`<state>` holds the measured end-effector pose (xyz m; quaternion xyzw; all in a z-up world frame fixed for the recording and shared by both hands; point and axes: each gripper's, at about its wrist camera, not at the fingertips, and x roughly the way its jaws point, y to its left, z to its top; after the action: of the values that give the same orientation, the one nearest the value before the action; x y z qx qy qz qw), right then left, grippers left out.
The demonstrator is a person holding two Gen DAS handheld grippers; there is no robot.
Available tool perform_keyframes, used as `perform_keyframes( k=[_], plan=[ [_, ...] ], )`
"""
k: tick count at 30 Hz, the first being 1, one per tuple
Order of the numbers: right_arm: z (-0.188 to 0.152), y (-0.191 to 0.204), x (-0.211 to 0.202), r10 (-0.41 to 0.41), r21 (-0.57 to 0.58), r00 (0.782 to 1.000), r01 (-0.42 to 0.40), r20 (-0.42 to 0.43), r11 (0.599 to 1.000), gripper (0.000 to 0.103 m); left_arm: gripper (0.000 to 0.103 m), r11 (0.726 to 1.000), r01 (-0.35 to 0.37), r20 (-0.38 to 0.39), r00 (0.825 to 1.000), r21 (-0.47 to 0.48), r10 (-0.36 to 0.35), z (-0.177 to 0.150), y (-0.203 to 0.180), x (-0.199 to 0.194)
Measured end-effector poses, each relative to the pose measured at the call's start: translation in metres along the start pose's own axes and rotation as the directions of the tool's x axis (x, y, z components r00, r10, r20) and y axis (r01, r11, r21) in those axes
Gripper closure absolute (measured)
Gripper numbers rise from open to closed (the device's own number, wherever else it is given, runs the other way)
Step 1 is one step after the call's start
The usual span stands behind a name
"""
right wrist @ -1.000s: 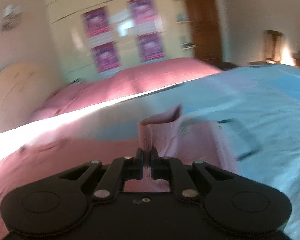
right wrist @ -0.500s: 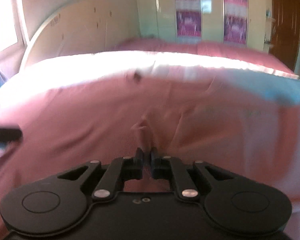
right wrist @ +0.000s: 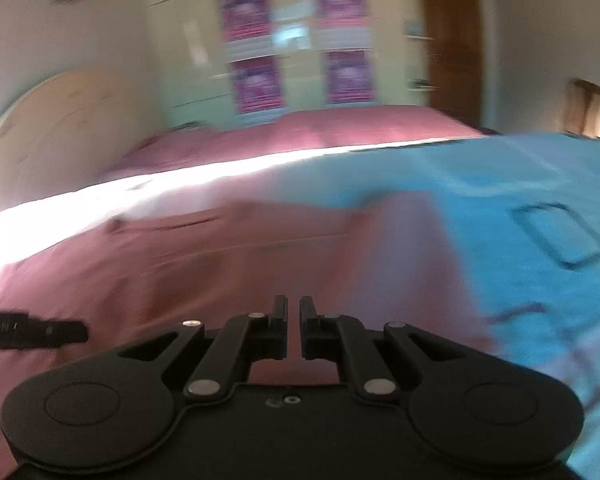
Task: Fold small clothes
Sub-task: 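Fold the held sleeve across the shirt body with the right tool, release, then grasp the other sleeve cuff with the left tool, then fold the held sleeve across the shirt body with the left tool, release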
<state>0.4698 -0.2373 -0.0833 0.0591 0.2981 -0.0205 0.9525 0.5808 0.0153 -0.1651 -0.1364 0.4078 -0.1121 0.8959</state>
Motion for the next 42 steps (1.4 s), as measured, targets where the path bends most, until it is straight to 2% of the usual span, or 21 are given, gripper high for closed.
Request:
perform_keyframes(
  k=[2, 3, 4, 5, 8, 12, 15, 16, 18, 19, 23, 28, 30, 31, 34, 37, 39, 40, 42],
  plan=[
    [0.003, -0.031, -0.008, -0.059, 0.064, 0.998, 0.058, 0.015, 0.996, 0.097, 0.039, 0.999, -0.022, 0.010, 1.000, 0.026, 0.022, 0.006, -0.011, 0.011],
    [0.003, -0.043, -0.009, -0.085, 0.098, 0.996, 0.083, 0.017, 0.992, 0.097, 0.051, 1.000, -0.016, 0.013, 1.000, 0.021, 0.016, 0.007, -0.015, 0.014],
    [0.000, -0.053, -0.007, -0.105, 0.130, 0.994, 0.102, 0.017, 0.986, 0.097, 0.080, 1.000, -0.019, 0.010, 1.000, 0.015, 0.019, 0.009, -0.017, 0.018],
    [-0.002, -0.065, -0.008, -0.126, 0.174, 0.992, 0.122, 0.015, 0.977, 0.097, 0.089, 1.000, -0.029, 0.009, 1.000, 0.009, 0.029, 0.012, -0.019, 0.023],
    [-0.009, -0.090, -0.003, -0.150, 0.281, 0.989, 0.146, -0.009, 0.949, 0.097, 0.098, 1.000, -0.027, 0.026, 0.999, 0.010, 0.027, 0.013, -0.022, 0.026],
    [-0.015, -0.102, 0.000, -0.145, 0.318, 0.989, 0.146, -0.025, 0.937, 0.097, 0.098, 1.000, -0.018, 0.170, 0.985, 0.001, 0.017, 0.011, -0.022, -0.015],
    [-0.013, -0.100, 0.001, -0.127, 0.306, 0.992, 0.127, -0.021, 0.943, 0.096, 0.099, 0.998, -0.056, 0.262, 0.963, -0.011, 0.057, 0.010, -0.019, -0.043],
    [-0.010, -0.099, 0.002, -0.120, 0.300, 0.993, 0.120, -0.019, 0.946, 0.094, 0.099, 0.997, -0.080, 0.270, 0.960, -0.015, 0.081, 0.008, -0.016, -0.046],
    [-0.011, -0.098, 0.002, -0.108, 0.290, 0.994, 0.109, -0.021, 0.951, 0.094, 0.099, 0.992, -0.118, 0.241, 0.963, -0.034, 0.123, 0.002, -0.007, -0.039],
    [-0.010, -0.098, 0.002, -0.105, 0.291, 0.994, 0.108, -0.026, 0.951, 0.094, 0.099, 0.992, -0.120, 0.214, 0.968, -0.049, 0.128, -0.001, 0.002, -0.035],
    [-0.010, -0.099, 0.007, -0.073, 0.286, 0.996, 0.082, -0.042, 0.955, 0.091, 0.098, 0.989, -0.142, 0.187, 0.971, -0.037, 0.146, -0.010, 0.010, -0.026],
    [-0.009, -0.099, 0.006, -0.049, 0.273, 0.998, 0.058, -0.039, 0.960, 0.089, 0.099, 0.991, -0.127, 0.263, 0.955, -0.050, 0.136, -0.005, 0.009, -0.045],
    [-0.009, -0.100, 0.007, -0.045, 0.269, 0.998, 0.053, -0.039, 0.962, 0.089, 0.099, 0.988, -0.156, 0.300, 0.941, -0.016, 0.154, -0.003, 0.009, -0.052],
    [-0.010, -0.100, 0.007, -0.041, 0.268, 0.998, 0.050, -0.038, 0.962, 0.089, 0.099, 0.983, -0.182, 0.290, 0.941, 0.004, 0.174, -0.004, 0.011, -0.050],
    [-0.012, -0.101, 0.012, -0.028, 0.276, 0.998, 0.041, -0.053, 0.960, 0.089, 0.098, 0.979, -0.204, 0.184, 0.962, -0.015, 0.203, -0.006, 0.026, -0.031],
    [-0.011, -0.098, 0.012, -0.010, 0.273, 0.999, 0.025, -0.054, 0.962, 0.083, 0.098, 0.976, -0.216, 0.196, 0.956, -0.024, 0.217, -0.005, 0.030, -0.034],
    [-0.010, -0.097, 0.010, -0.006, 0.260, 0.999, 0.019, -0.051, 0.965, 0.082, 0.098, 0.979, -0.201, 0.178, 0.963, -0.027, 0.203, -0.002, 0.032, -0.029],
    [-0.010, -0.098, 0.012, -0.001, 0.261, 0.999, 0.015, -0.053, 0.965, 0.082, 0.096, 0.980, -0.197, 0.166, 0.966, -0.025, 0.198, -0.002, 0.034, -0.027],
    [-0.009, -0.099, 0.015, 0.001, 0.264, 0.998, 0.014, -0.056, 0.964, 0.082, 0.079, 0.981, -0.194, 0.148, 0.970, -0.023, 0.195, 0.001, 0.036, -0.017]
  ],
)
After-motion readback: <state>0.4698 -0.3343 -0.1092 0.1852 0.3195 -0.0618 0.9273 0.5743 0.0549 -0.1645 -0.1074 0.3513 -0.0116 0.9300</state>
